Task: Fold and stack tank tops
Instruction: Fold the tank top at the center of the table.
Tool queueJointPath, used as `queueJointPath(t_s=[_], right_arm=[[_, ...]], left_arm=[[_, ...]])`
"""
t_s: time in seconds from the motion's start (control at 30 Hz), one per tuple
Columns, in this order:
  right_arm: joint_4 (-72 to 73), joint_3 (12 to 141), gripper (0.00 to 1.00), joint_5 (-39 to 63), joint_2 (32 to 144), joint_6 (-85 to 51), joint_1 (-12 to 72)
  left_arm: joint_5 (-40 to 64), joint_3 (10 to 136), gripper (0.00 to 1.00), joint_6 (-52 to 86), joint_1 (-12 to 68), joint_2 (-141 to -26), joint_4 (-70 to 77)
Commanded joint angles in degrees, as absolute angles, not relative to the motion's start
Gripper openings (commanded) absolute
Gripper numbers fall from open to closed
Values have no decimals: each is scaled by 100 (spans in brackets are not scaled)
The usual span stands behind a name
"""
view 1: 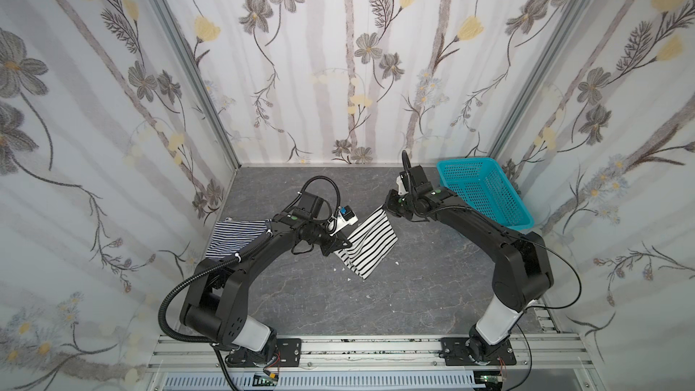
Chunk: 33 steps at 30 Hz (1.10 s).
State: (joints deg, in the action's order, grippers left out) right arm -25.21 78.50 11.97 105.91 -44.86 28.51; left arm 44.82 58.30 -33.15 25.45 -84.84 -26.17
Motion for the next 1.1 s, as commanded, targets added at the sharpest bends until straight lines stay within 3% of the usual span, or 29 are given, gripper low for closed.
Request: queueJointPath(t_s=[0.0,0.3,0.47,1.07], right_arm=[[-2284,7377,0,976,10121,-4430,2822],[-2093,5911,0,899,8733,-4584,2720],[-1926,5576,0,929,8397,-4702,2690],[-2131,7901,0,1294,10821,-4389,2770]], left_arm=[[4597,5890,9,-3166,2815,-8291,-2750],[4433,5877,12,-2882,3913,-8274,-2760],[4329,5700,12,-2986,4013,-8466,-2760],[4099,5597,9,-3961,2351,-8693,-2760]])
